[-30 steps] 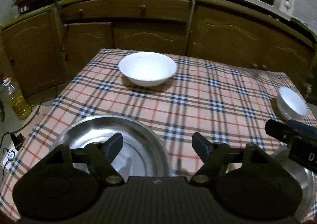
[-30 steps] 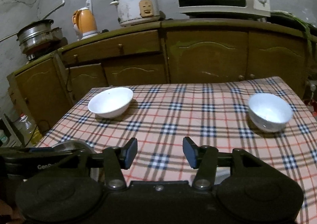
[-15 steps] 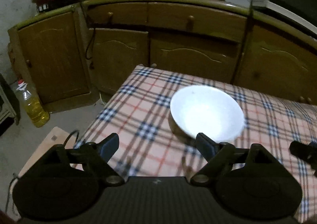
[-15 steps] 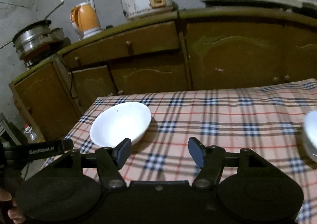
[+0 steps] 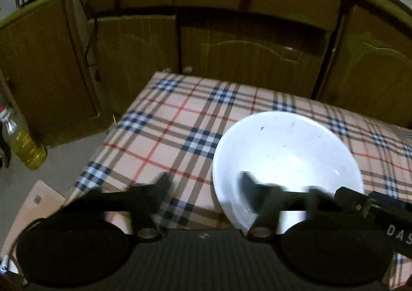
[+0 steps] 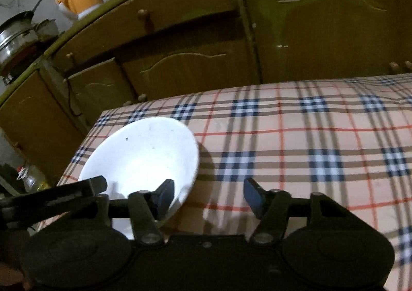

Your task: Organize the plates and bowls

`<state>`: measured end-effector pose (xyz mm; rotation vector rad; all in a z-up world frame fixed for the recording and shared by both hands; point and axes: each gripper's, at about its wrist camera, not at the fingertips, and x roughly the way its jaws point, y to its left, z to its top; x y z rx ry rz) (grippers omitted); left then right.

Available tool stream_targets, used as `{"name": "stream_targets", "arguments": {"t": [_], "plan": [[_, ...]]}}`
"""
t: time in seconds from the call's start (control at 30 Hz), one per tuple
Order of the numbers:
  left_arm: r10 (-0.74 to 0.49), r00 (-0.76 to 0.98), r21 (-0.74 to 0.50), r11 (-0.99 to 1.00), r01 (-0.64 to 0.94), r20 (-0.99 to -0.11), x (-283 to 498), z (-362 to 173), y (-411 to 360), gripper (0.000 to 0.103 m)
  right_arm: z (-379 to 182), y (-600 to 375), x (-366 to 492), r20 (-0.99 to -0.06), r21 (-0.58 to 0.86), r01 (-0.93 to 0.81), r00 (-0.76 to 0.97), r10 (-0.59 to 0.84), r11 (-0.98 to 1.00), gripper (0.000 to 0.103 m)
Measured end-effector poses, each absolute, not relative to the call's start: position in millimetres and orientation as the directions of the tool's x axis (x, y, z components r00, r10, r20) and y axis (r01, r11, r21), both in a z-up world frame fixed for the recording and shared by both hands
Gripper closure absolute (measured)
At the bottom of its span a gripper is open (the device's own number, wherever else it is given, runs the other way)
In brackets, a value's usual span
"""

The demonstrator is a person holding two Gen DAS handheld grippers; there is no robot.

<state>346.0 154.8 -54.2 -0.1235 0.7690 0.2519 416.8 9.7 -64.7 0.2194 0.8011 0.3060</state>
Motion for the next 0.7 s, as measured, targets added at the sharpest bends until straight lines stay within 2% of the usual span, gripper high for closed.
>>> {"name": "stream_targets", "arguments": {"t": [0.03, 0.07, 0.1, 0.33, 0.7], "plan": [[0.148, 0.698, -0.053, 0.965, -0.257, -0.701, 347, -54, 156, 0.075, -65, 11, 418, -0.665, 0.323, -0.201, 0.647, 0.373, 0.925, 0.065], [0.118, 0.707, -0.079, 0.968, -0.239, -0.697, 346, -54, 155, 0.084, -64, 13, 418, -0.66, 0.333, -0.218, 0.641, 0.392, 0.917, 0.075], [0.125, 0.707, -0.065, 0.97, -0.236, -0.696, 344, -52, 150, 0.084, -61, 16, 416, -0.66, 0.331, -0.228, 0.637, 0.397, 0.916, 0.082], [0.088, 0.734, -0.091, 0.976, -0.2, -0.673, 308, -35, 135, 0.085, -39, 0, 386, -0.629, 0.301, -0.223, 0.684, 0.369, 0.927, 0.082], [0.105, 0.792, -0.049, 0.985, -0.167, -0.601, 238, 29, 72, 0.085, 36, -53, 299, -0.552, 0.259, -0.226, 0.763, 0.336, 0.939, 0.082]]}}
